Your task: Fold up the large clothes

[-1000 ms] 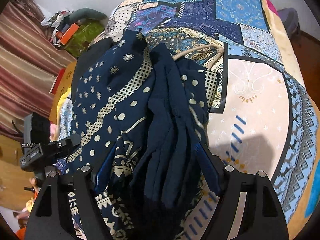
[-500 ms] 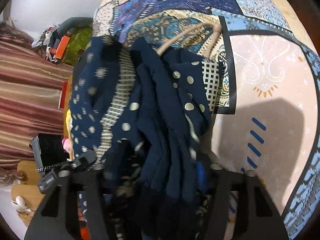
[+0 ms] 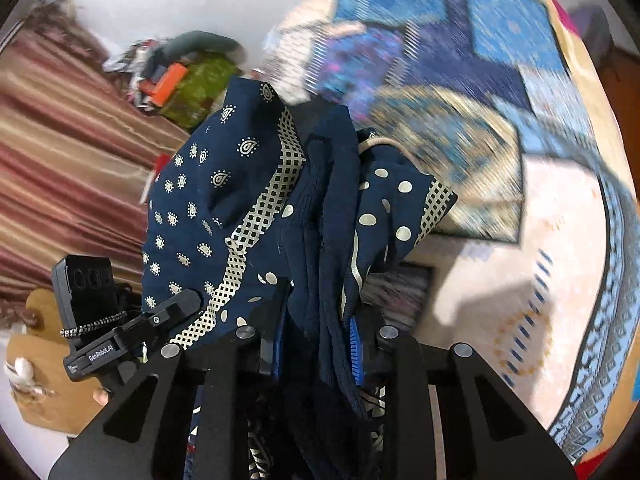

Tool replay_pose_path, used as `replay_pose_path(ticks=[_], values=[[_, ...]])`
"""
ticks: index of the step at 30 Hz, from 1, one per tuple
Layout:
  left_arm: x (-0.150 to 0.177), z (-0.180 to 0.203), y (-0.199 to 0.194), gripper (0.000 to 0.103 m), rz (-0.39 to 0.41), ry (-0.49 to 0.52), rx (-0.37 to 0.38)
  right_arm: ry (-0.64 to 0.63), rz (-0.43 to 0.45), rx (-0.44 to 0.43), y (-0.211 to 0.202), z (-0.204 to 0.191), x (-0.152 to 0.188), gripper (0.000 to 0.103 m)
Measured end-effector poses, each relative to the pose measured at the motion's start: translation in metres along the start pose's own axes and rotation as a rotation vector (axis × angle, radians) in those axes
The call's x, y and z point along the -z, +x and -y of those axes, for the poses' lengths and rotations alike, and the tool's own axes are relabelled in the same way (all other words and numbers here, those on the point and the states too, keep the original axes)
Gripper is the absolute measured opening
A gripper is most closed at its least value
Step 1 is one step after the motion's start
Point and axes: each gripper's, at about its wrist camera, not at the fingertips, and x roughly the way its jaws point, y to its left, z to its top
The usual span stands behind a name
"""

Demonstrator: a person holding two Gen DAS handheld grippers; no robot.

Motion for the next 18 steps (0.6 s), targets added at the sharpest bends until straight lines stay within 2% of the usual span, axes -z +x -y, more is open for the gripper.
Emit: replay_pose_path(ticks=[5, 11, 15, 18], values=[[-0.035, -0.008, -0.055, 0.054, 0.09, 0.039, -0.026, -0.083, 0.072, -0.044, 0.002, -0.055, -0.025, 0.022], [-0.086, -0.031, -0.076, 0.054, 0.134, 0.074, -0.089, -0.137, 0.117, -0.081, 0.031, -0.088, -0.056, 0.022], [-0.123, -0.053, -0.063, 0.054, 0.141, 0.079, -0.128, -0.165, 0.116, -0.073, 0.058, -0.097, -0.078, 0.022], [-0.146, -0.077, -0.038, 0.054, 0.127, 0.074, -0.159, -0.158, 0.108, -0.057, 0.088, -0.093, -0.098, 0.022]])
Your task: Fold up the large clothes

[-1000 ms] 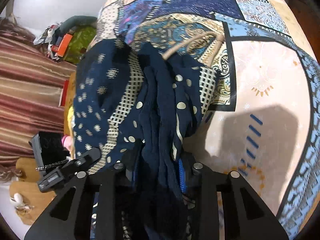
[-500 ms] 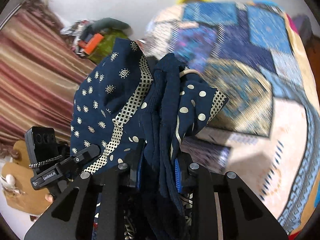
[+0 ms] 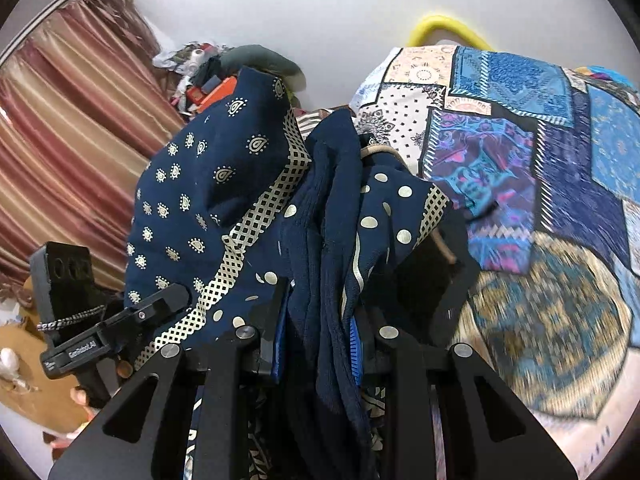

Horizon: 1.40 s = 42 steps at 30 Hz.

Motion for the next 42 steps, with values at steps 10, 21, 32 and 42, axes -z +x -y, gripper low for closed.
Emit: replay_pose_path(ticks=[10, 21, 32, 42], values=[[-0.008, -0.087, 0.129, 0.061, -0.117, -0.071, -0.134, 0.094, -0.08, 0.147, 0.13, 0.06, -0.017, 0.023], [0.012, -0.067, 0.098, 0.067, -0.074, -0.014, -0.253, 0.075, -0.064, 0.199, 0.094, 0.066, 0.0, 0.032], [0.054, 0.039, -0.049, 0.067, 0.127, 0.174, -0.322, -0.133, 0.165, 0.24, -0.054, -0.019, 0.034, 0.032], [0.145, 0.165, -0.211, 0.067, 0.512, 0.391, -0.314, -0.277, 0.49, 0.127, -0.202, -0.113, 0.108, 0.032]])
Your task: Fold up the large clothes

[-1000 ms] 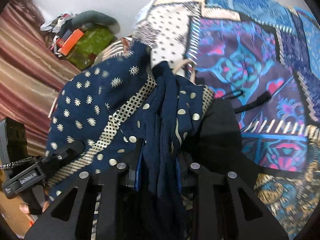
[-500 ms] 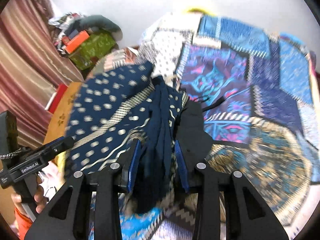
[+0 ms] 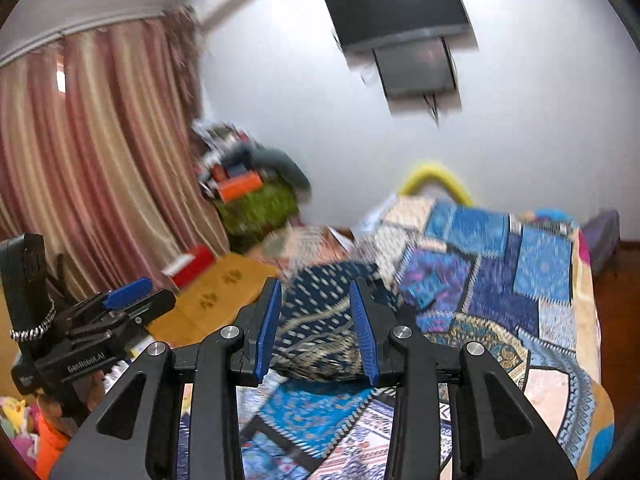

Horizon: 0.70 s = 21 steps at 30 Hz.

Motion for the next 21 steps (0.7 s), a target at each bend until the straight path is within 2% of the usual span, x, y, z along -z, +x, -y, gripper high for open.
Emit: replay_pose_path(ticks=[4, 12, 13, 14, 15, 16, 17, 19, 21], values=[[0.009, 0.022, -0.064, 0.067, 0.139, 0.034, -0.049, -0.039, 0.086, -0.025, -0.047, -0.029, 0.01, 0.032], [0.044, 0.042, -0.138, 0.068, 0.272, 0.023, -0.09, -0.126, 0.212, 0.014, -0.105, -0.07, 0.048, 0.032], [0.047, 0.043, -0.142, 0.072, 0.278, 0.017, -0.081, -0.133, 0.22, 0.027, -0.109, -0.073, 0.052, 0.033], [0.05, 0.044, -0.148, 0.081, 0.287, 0.008, -0.066, -0.142, 0.227, 0.046, -0.11, -0.076, 0.055, 0.034], [0.051, 0.045, -0.153, 0.087, 0.294, 0.002, -0.067, -0.149, 0.233, 0.064, -0.111, -0.077, 0.057, 0.041], [0.054, 0.045, -0.157, 0.095, 0.306, -0.003, -0.079, -0.156, 0.241, 0.081, -0.112, -0.079, 0.059, 0.053], [0.055, 0.046, -0.162, 0.098, 0.317, -0.005, -0.088, -0.159, 0.254, 0.096, -0.115, -0.081, 0.061, 0.06], [0.057, 0.048, -0.167, 0.1, 0.331, -0.001, -0.105, -0.158, 0.273, 0.121, -0.115, -0.079, 0.063, 0.077], [0.059, 0.048, -0.167, 0.101, 0.329, -0.011, -0.113, -0.162, 0.28, 0.14, -0.118, -0.08, 0.064, 0.089]])
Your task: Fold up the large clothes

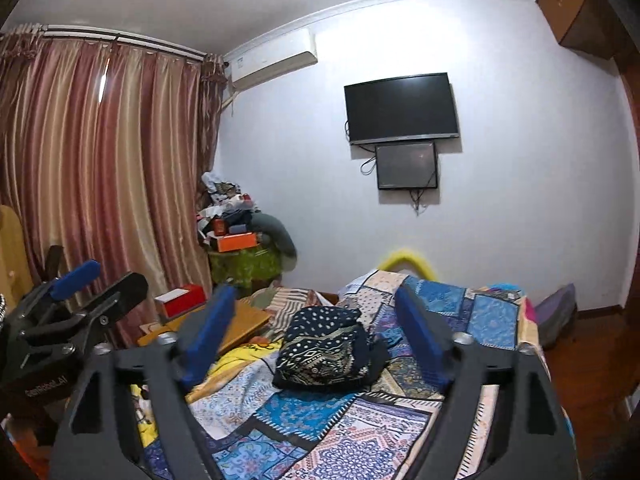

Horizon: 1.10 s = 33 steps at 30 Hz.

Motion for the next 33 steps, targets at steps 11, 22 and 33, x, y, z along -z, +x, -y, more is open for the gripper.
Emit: replay_pose_path(ticks=[11, 22, 33], values=[[0.01, -0.003, -0.001, 0.102, -0.034, -0.036, -0.005, -0.04, 0.006, 0.038, -0.002, -0.004, -0.003, 0.1], [0.017, -0.002, 0.005, 0.102, -0.06, -0.037, -0.015, -0.035, -0.008, 0.044, -0.008, -0.004, 0.009, 0.1], [0.019, 0.002, 0.007, 0.102, -0.077, -0.038, -0.018, -0.013, -0.021, 0.046, -0.014, 0.001, 0.007, 0.1]])
